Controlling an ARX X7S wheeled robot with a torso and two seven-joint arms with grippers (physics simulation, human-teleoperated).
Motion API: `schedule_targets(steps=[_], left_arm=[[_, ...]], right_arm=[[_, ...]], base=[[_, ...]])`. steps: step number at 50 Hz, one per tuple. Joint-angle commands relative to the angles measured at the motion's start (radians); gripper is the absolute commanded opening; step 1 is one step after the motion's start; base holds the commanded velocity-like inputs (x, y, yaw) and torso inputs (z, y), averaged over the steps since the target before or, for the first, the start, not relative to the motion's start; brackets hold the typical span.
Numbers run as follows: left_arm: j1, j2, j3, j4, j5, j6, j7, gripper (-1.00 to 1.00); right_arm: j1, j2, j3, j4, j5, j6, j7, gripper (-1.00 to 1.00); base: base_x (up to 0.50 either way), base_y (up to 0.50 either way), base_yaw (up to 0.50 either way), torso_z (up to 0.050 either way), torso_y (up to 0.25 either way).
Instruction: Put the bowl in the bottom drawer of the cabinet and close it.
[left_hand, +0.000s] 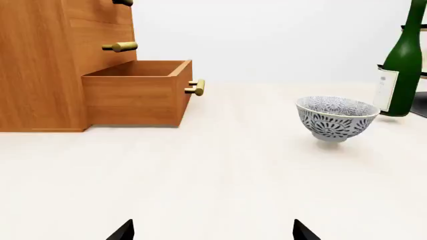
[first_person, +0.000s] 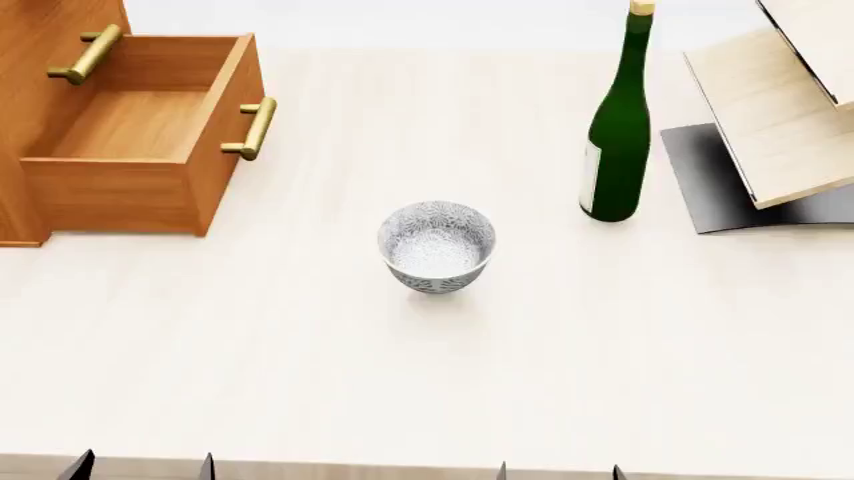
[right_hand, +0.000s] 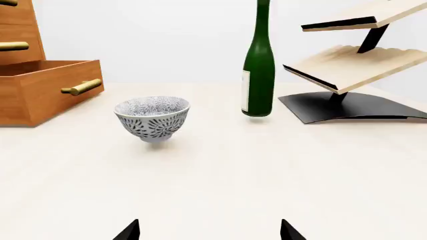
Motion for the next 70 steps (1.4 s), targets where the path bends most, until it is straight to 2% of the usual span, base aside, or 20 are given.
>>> schedule_targets(steps=[1, 5, 11, 18, 26, 30, 32, 37, 49, 53, 58, 70], left_arm=[[-0.01, -0.015, 0.019, -0.011, -0.007, 0.0, -0.027, 1.0], [-0.029, -0.029, 0.032, -0.067, -0.022, 0.034, -0.053, 1.0], [-0.005, -0.044, 0.053, -0.014, -0.031, 0.008, -0.073, 1.0], [-0.018, -0.057, 0.072, -0.066, -0.039, 0.046, -0.083, 1.0], [-0.005, -0.074, 0.098, -0.01, -0.017, 0.001, -0.109, 1.0], [-0.005, -0.082, 0.112, 0.012, 0.0, 0.0, -0.123, 1.0], [0.004, -0.086, 0.12, 0.043, 0.005, 0.01, -0.125, 1.0], [0.023, -0.094, 0.122, 0.239, -0.014, -0.107, -0.125, 1.0], [0.022, -0.122, 0.143, 0.545, -0.014, -0.285, -0.139, 1.0], [0.032, -0.128, 0.133, 0.609, -0.027, -0.297, -0.145, 1.0], [0.02, -0.135, 0.127, 0.715, -0.036, -0.385, -0.155, 1.0], [-0.004, -0.147, 0.113, 0.861, -0.066, -0.5, -0.172, 1.0]], right_arm=[[0.02, 0.014, -0.016, 0.02, 0.009, 0.008, 0.032, 1.0], [0.015, 0.03, -0.033, 0.015, 0.027, 0.016, 0.049, 1.0], [0.006, 0.044, -0.05, 0.005, 0.039, 0.019, 0.07, 1.0], [0.012, 0.056, -0.064, 0.016, 0.062, 0.013, 0.078, 1.0], [0.009, 0.066, -0.081, 0.014, 0.07, 0.005, 0.092, 1.0], [0.002, 0.069, -0.086, -0.06, 0.074, 0.052, 0.11, 1.0], [-0.004, 0.072, -0.088, -0.121, 0.08, 0.081, 0.118, 1.0], [-0.015, 0.085, -0.094, -0.265, 0.091, 0.139, 0.131, 1.0], [-0.007, 0.118, -0.063, -0.662, 0.137, 0.345, 0.186, 1.0], [-0.001, 0.128, -0.047, -0.748, 0.157, 0.4, 0.202, 1.0], [0.015, 0.142, -0.019, -0.847, 0.191, 0.469, 0.219, 1.0], [0.034, 0.163, 0.018, -0.953, 0.244, 0.544, 0.245, 1.0]], base=[[0.0, 0.0, 0.0, 0.0, 0.0], [0.0, 0.0, 0.0, 0.0, 0.0], [0.0, 0.0, 0.0, 0.0, 0.0], [0.0, 0.0, 0.0, 0.0, 0.0], [0.0, 0.0, 0.0, 0.0, 0.0], [0.0, 0.0, 0.0, 0.0, 0.0], [0.0, 0.0, 0.0, 0.0, 0.0], [0.0, 0.0, 0.0, 0.0, 0.0], [0.0, 0.0, 0.0, 0.0, 0.0], [0.0, 0.0, 0.0, 0.0, 0.0], [0.0, 0.0, 0.0, 0.0, 0.0], [0.0, 0.0, 0.0, 0.0, 0.0]])
